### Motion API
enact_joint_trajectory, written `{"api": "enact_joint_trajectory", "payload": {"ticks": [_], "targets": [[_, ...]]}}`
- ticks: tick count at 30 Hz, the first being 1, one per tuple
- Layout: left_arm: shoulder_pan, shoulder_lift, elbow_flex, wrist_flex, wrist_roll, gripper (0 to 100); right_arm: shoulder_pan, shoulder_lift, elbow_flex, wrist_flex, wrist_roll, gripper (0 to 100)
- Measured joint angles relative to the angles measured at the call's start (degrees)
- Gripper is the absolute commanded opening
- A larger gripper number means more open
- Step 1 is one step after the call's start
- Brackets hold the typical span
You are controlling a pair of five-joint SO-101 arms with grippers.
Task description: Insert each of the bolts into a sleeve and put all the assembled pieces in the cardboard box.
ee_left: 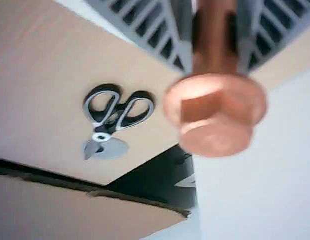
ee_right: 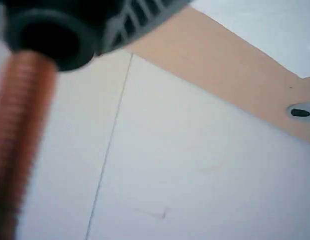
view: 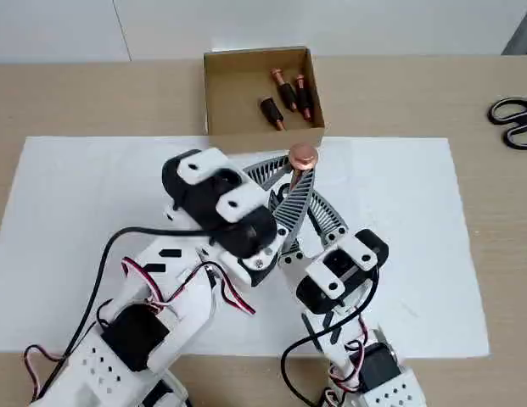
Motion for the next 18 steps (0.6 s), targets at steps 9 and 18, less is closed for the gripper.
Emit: {"api": "enact_joint_trajectory", "payload": {"ticks": [9,18], "targets": [[-0.3,-0.3,5.3,0.0,-1.8,1,0.3,0.1,0.0,0.0,0.0,0.4],[-3.5,-0.4,7.1,0.8,-1.3,2,0.3,0.3,0.0,0.1,-0.1,0.4]]}}
